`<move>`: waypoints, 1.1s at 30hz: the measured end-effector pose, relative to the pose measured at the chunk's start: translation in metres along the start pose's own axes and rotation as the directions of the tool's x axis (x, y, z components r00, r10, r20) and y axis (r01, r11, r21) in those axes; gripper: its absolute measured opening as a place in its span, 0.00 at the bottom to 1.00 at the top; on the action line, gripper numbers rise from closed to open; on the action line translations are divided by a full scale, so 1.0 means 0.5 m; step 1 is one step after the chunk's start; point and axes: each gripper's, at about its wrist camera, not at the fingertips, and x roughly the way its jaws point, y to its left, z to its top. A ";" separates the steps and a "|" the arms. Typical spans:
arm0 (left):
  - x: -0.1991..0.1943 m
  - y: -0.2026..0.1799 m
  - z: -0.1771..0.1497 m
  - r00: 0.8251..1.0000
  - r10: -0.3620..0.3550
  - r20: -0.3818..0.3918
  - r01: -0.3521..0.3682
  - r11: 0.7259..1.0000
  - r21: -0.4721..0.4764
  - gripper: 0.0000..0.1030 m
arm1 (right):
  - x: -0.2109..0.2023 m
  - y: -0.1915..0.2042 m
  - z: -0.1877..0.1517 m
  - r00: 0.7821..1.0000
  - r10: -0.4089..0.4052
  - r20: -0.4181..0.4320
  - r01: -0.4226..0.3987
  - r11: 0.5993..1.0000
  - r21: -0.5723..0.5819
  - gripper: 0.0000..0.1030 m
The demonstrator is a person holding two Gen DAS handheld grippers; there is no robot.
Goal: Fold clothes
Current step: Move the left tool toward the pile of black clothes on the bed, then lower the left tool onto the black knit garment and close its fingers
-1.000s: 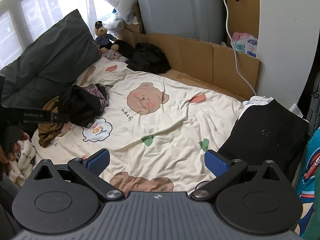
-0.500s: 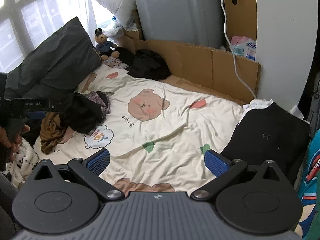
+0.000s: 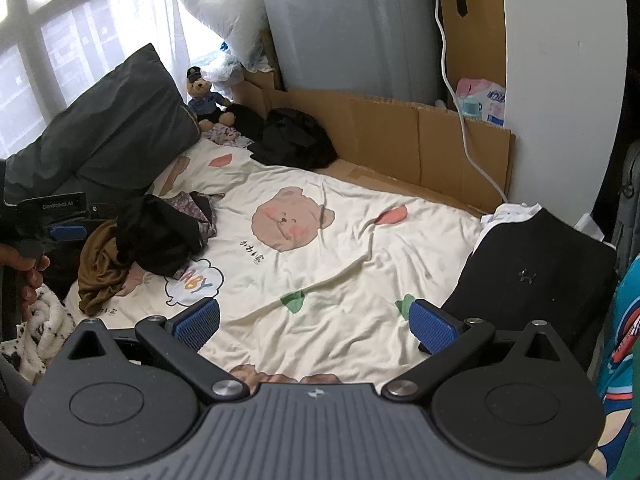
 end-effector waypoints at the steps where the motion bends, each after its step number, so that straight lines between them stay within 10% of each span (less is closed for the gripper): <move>1: 0.007 0.006 0.004 1.000 -0.003 -0.003 0.003 1.000 -0.005 0.90 | 0.000 0.000 0.000 1.000 0.004 -0.002 -0.004 1.000 0.000 1.00; 10: 0.049 0.096 0.038 0.996 -0.086 0.002 0.085 0.985 -0.152 0.84 | 0.003 -0.005 -0.006 0.996 0.089 -0.030 -0.089 0.996 -0.004 0.99; 22: 0.068 0.222 0.078 1.000 -0.010 0.013 0.013 0.950 -0.312 0.83 | 0.023 -0.037 0.001 0.999 0.037 -0.030 -0.037 0.999 0.024 0.99; 33: 0.078 0.200 0.107 1.000 0.009 0.007 -0.007 0.978 -0.207 0.77 | 0.012 -0.047 0.011 0.997 0.070 -0.032 -0.067 0.995 0.072 0.99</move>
